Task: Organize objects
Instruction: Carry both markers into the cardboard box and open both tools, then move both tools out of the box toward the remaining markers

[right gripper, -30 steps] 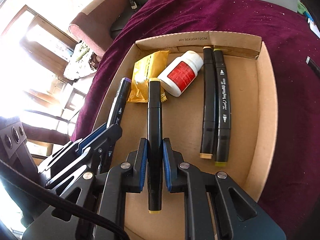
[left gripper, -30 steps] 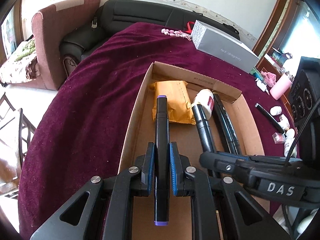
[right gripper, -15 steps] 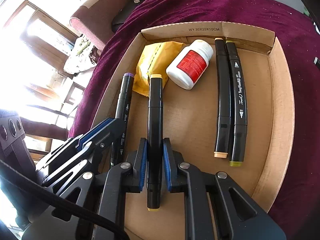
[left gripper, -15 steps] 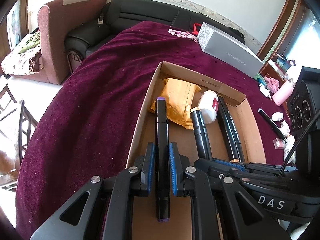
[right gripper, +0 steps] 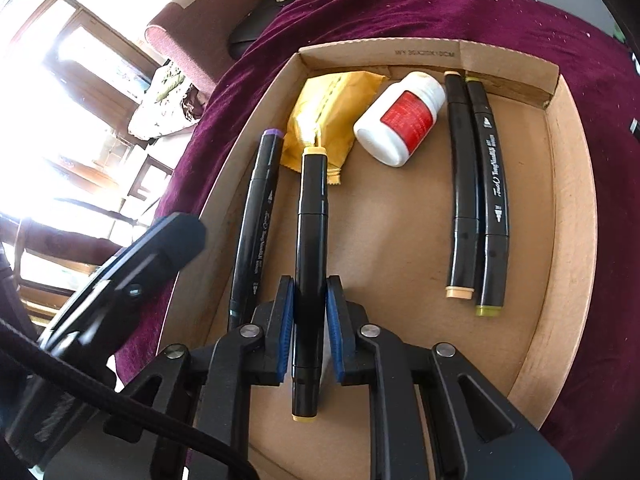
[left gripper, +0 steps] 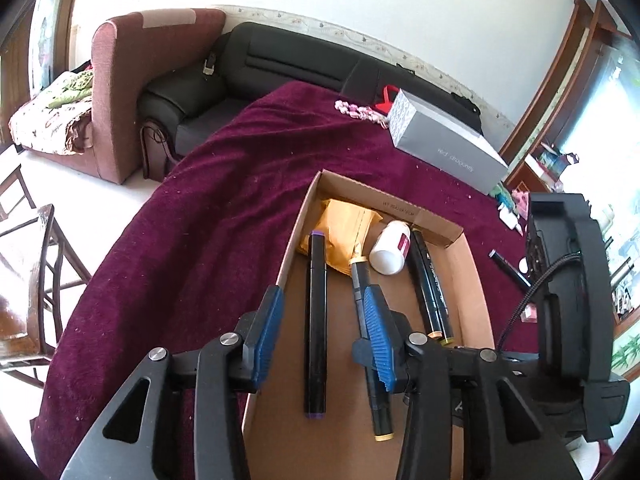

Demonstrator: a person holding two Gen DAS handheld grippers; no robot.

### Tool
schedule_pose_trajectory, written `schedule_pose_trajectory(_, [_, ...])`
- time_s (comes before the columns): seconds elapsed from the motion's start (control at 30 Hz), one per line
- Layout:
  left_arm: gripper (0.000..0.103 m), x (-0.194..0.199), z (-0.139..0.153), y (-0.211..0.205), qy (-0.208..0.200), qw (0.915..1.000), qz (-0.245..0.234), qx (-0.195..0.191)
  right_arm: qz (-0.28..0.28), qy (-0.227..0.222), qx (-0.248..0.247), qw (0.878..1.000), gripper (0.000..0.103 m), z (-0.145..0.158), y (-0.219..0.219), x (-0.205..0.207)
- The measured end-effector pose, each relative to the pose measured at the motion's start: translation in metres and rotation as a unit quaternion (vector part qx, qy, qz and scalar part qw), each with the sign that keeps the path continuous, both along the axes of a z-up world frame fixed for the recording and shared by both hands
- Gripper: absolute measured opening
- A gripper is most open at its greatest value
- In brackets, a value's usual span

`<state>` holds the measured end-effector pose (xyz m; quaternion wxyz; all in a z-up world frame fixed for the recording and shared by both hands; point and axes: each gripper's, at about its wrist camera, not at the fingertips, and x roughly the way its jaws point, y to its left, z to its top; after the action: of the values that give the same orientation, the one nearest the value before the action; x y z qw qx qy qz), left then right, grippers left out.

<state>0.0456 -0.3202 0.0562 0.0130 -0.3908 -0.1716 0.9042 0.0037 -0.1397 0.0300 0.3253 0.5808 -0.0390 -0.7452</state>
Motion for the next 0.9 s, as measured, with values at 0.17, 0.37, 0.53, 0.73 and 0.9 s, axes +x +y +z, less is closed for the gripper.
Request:
schedule_pose_trajectory(0.17, [0.041, 0.01, 0.005, -0.004, 0.002, 1.0, 0.008, 0.004, -0.006, -0.005, -0.015, 1.0, 0.035, 0.002, 0.004, 0.0])
schedule_pose_trajectory(0.37, [0.045, 0.025, 0.012, -0.006, 0.006, 0.9995, 0.024, 0.017, -0.005, 0.027, -0.016, 1.0, 0.041, 0.015, 0.017, 0.009])
schedule_pose_trajectory(0.53, [0.046, 0.037, 0.026, 0.006, 0.023, 0.9992, 0.03, 0.015, -0.008, 0.097, 0.004, 0.995, 0.046, 0.034, 0.036, 0.024])
schedule_pose_trajectory(0.73, [0.05, 0.046, 0.047, 0.045, 0.042, 0.999, 0.008, -0.012, -0.028, 0.211, 0.027, 0.977, 0.056, 0.07, 0.058, 0.049])
schedule_pose_trajectory(0.9, [0.05, 0.051, 0.059, 0.087, 0.049, 0.9982, -0.019, -0.029, -0.05, 0.264, 0.031, 0.963, 0.061, 0.088, 0.089, 0.057])
